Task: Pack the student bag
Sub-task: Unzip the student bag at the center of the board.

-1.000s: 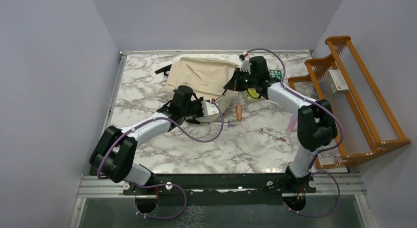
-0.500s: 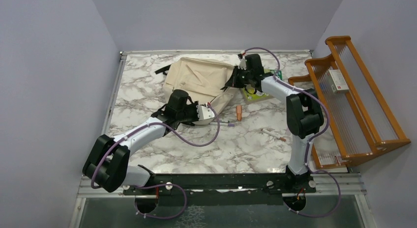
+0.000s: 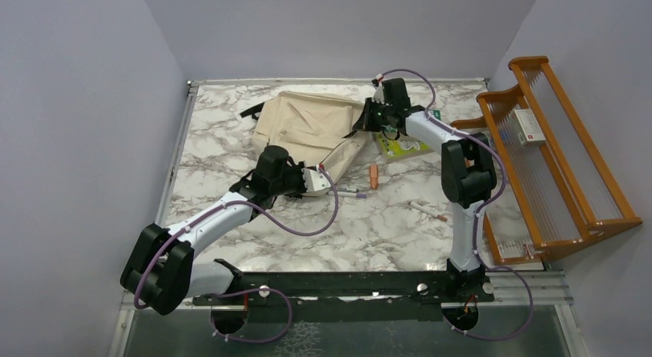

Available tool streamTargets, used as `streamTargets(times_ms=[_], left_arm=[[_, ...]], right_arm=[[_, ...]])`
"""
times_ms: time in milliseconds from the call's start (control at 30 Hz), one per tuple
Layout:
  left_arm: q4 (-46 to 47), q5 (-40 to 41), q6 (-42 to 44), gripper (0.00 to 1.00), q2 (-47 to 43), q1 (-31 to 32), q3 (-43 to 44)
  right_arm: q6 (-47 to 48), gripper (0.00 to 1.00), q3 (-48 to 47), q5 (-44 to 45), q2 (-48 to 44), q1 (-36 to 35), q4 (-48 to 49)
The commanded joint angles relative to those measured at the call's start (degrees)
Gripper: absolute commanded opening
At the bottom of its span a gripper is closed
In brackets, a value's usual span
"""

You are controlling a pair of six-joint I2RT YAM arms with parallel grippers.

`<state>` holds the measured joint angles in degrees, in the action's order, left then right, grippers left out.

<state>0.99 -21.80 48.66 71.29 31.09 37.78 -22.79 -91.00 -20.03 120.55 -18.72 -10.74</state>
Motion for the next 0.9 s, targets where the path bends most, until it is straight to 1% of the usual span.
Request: streamTargets(times_ms=[0,100,133,167,200,267,333,367,467,533,600,667,767,867], left_arm=[[-4.0,0.0,-1.2,0.0,-1.9,-0.2,-1.2],[-2.0,0.6,-3.0,0.0,-2.1,-0.3,-1.6],[-1.3,0.8,-4.2,0.04,-2.2,-0.3,-1.7],[-0.1,1.0,-5.3,0.13,-2.3,-0.4,-1.8],[1.0,1.0,-6.5,0.24,-2.3,-0.4,-1.7],[3.1,1.0,-9.3,0.41,-2.7,-0.5,-1.6],[6.0,1.3,-12.8,0.54,-3.4,-0.6,-1.8],[7.9,1.6,-14.6,0.57,-3.9,-0.7,-2.1],[13.1,2.0,-20.9,0.63,-5.9,-1.5,-2.9],[17.3,4.9,-27.2,0.7,-7.4,-2.1,-3.8],[19.9,11.1,-34.0,0.76,-8.5,-2.7,-4.4],[20.1,19.1,-40.8,0.79,-9.8,-3.2,-4.1],[15.9,29.7,-52.8,0.79,-11.8,-3.8,-2.7],[4.8,37.1,-66.5,0.78,-11.9,-4.8,1.4]], right_arm=[[3.4,0.01,-4.9,9.2,3.6,4.1,1.6],[3.6,0.01,-1.9,5.6,1.8,4.2,4.8],[3.9,0.01,-0.6,3.6,0.9,4.2,6.3],[4.2,0.01,0.5,1.2,-0.1,4.2,7.5],[4.3,0.02,1.5,-1.2,-0.9,4.2,8.4],[4.3,0.07,3.4,-5.1,-2.9,4.2,9.9],[4.3,0.13,5.3,-7.8,-5.1,4.1,10.2],[4.2,0.16,6.5,-8.9,-6.2,4.2,11.1],[3.7,0.29,10.4,-10.2,-10.4,4.2,13.4],[3.7,0.35,12.6,-10.3,-13.5,4.2,14.2],[4.1,0.39,13.9,-9.9,-15.7,4.1,13.8],[4.7,0.42,14.9,-10.1,-17.5,4.1,13.3],[5.4,0.43,15.3,-10.9,-19.1,3.9,12.1],[6.7,0.43,15.2,-9.5,-20.0,2.1,10.8]])
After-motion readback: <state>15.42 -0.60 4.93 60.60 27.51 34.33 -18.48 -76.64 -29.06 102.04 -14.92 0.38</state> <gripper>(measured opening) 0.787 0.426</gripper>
